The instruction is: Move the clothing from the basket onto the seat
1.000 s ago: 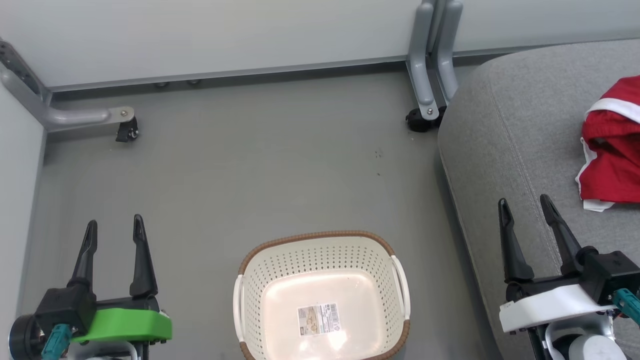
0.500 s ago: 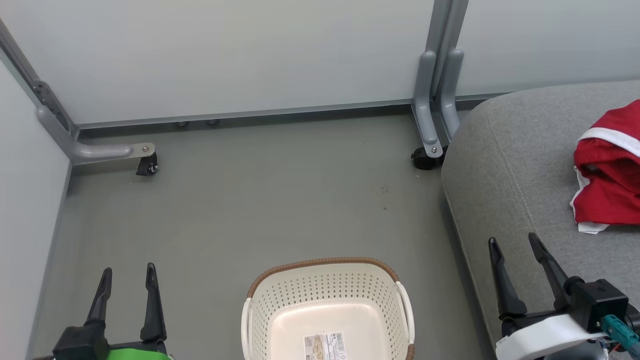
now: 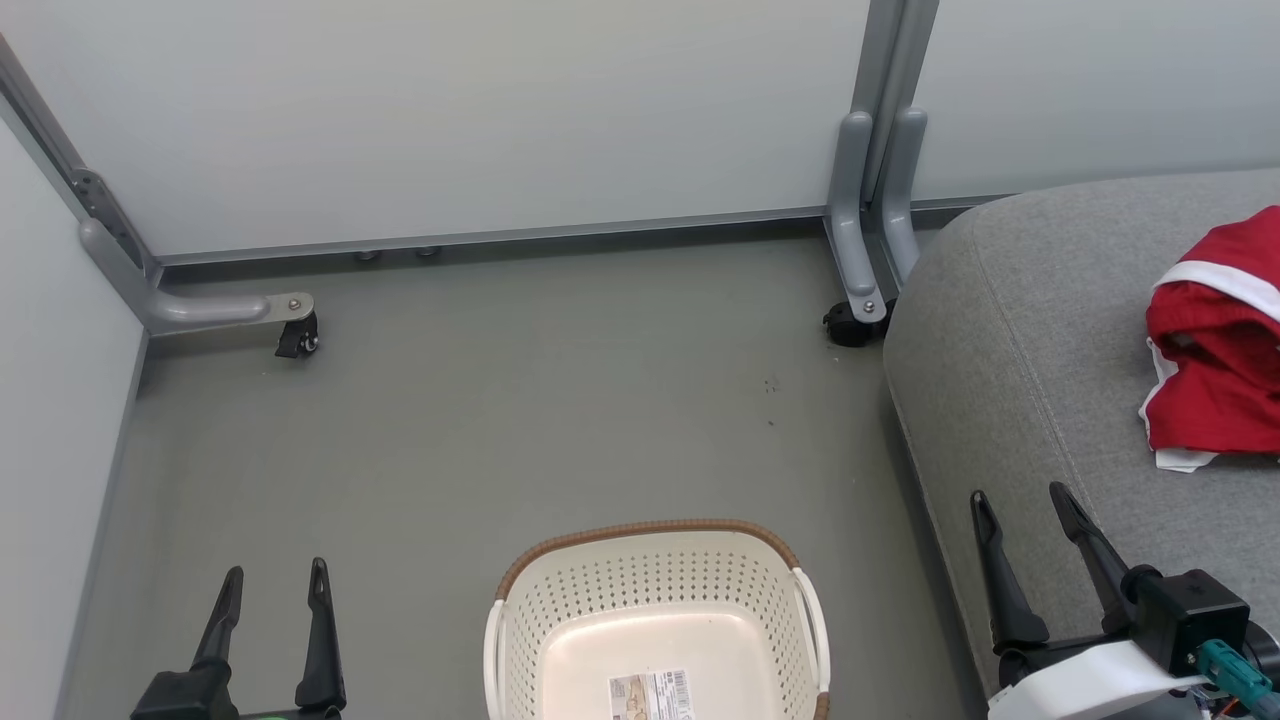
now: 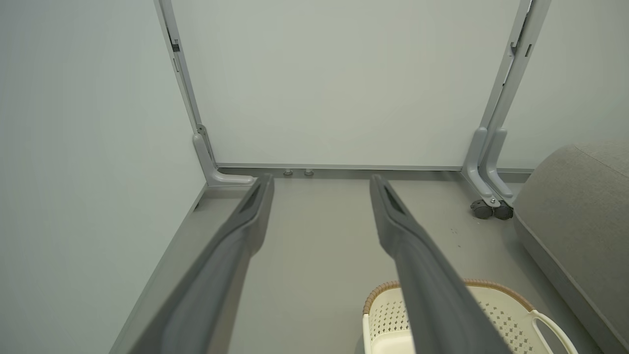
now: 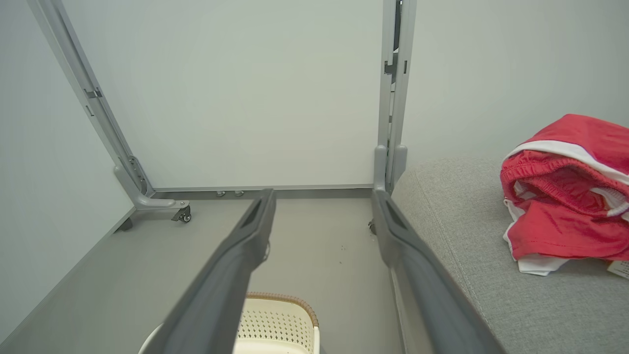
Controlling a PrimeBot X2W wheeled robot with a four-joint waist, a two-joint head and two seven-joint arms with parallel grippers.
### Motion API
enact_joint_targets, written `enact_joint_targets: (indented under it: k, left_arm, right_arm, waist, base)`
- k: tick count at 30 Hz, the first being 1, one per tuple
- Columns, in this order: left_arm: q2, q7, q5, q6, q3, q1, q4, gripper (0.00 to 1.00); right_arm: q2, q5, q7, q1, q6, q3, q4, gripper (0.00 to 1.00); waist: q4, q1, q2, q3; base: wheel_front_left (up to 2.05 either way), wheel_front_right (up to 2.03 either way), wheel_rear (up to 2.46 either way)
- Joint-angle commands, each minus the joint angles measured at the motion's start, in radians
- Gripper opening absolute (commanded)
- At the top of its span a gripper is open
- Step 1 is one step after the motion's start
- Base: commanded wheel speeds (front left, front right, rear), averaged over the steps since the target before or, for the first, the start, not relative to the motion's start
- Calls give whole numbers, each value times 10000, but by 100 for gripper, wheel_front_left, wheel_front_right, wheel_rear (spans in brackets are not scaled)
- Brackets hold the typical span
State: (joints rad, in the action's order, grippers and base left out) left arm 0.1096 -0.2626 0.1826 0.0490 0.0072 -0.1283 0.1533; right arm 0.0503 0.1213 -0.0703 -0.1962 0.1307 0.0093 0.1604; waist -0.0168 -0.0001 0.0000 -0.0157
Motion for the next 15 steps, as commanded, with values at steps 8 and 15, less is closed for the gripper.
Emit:
enact_joint_targets:
  k: [8, 15]
  left_arm:
    - [-140, -29, -205, 141, 151, -60, 148, 100]
    - [-208, 8, -210, 166, 187, 6, 267, 0]
  right_arm:
    - [7, 83, 50, -60, 1, 20, 54, 100]
    - [-4, 107, 69, -6, 0, 21, -24, 0]
  waist:
    - [-4, 1, 0, 14]
    - [36, 1, 0, -15]
  base:
    - [0, 0, 0]
    - [0, 0, 0]
